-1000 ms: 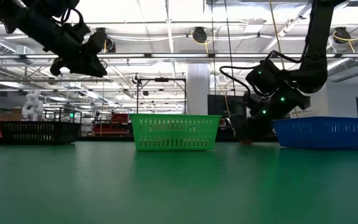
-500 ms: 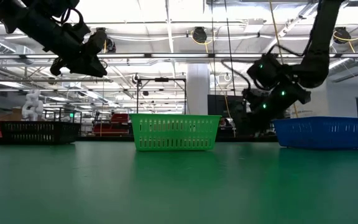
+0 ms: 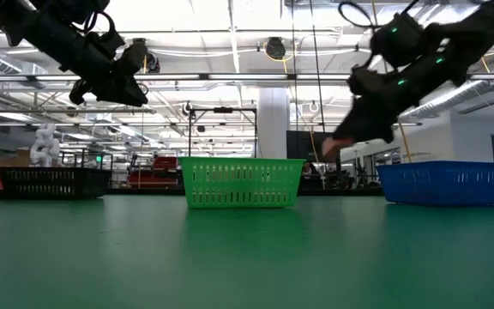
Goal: Sort & place blocks by color
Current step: Put the red block into the blue bin, then return to Home Position
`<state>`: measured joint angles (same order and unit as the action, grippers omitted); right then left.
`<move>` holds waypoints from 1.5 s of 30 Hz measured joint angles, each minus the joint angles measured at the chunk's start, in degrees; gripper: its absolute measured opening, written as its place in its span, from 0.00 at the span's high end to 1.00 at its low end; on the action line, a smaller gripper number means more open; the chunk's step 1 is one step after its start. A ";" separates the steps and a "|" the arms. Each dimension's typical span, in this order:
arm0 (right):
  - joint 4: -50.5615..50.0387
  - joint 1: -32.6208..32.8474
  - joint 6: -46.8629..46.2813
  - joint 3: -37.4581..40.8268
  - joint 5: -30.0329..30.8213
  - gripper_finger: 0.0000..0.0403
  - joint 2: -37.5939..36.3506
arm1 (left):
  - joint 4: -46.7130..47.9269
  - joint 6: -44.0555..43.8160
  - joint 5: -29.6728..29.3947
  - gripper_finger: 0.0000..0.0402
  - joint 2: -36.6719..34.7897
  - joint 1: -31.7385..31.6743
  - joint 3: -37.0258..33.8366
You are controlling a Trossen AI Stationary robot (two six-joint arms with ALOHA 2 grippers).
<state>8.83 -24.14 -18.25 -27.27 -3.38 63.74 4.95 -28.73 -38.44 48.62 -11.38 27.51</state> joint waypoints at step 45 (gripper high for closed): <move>-43.66 7.02 -4.93 0.15 -14.35 0.22 -29.17 | 0.64 3.96 1.81 0.82 -0.25 0.09 0.01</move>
<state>-34.83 -17.12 -23.18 -27.11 -17.73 34.57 5.59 -24.77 -36.63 48.37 -11.29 27.51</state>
